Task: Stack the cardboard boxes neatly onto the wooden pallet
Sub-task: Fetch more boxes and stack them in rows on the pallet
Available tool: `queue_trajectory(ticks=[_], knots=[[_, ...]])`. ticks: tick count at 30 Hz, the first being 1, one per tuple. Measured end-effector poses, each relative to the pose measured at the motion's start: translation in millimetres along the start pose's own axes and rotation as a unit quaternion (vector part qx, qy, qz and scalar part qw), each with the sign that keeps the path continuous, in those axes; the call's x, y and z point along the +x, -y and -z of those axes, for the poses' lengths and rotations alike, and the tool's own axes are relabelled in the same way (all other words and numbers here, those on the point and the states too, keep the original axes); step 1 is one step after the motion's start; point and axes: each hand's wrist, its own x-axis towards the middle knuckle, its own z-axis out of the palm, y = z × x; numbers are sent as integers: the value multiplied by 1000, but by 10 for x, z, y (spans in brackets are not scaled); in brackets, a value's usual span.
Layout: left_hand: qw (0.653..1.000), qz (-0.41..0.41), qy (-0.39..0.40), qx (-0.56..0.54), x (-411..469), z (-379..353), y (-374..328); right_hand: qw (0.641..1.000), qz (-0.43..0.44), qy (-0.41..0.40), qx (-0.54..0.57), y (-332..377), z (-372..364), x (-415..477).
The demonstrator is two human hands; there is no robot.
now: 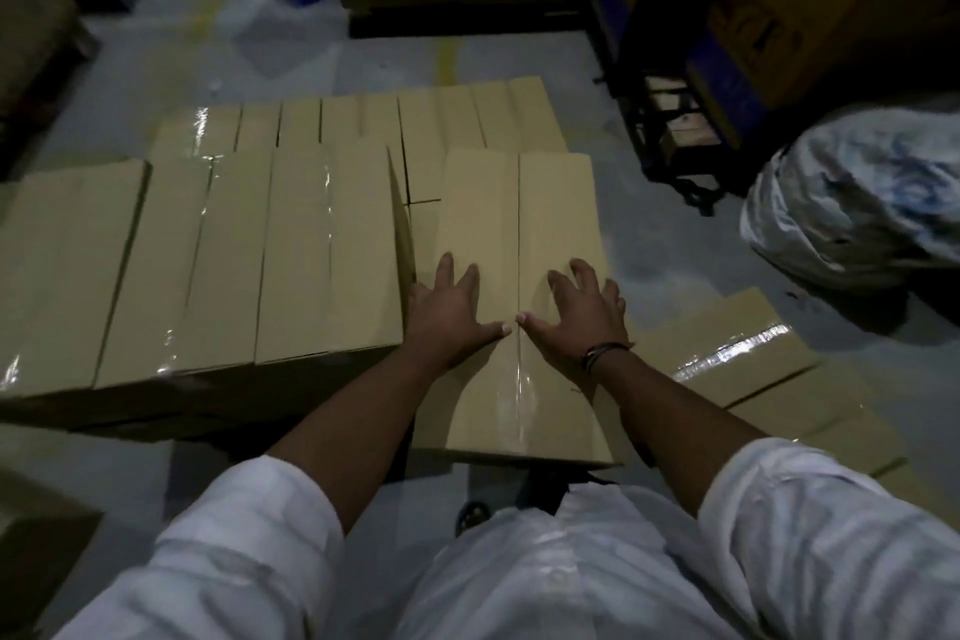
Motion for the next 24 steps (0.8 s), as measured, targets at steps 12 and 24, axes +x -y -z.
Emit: queue_trajectory(ticks=[12,24], knots=[[993,46,108,-11,816,-99,112,995,58,77,-18,-145,-193,969],[985,102,139,-9,1685,9,21,982,118,146,-27,-207,-260,2165]])
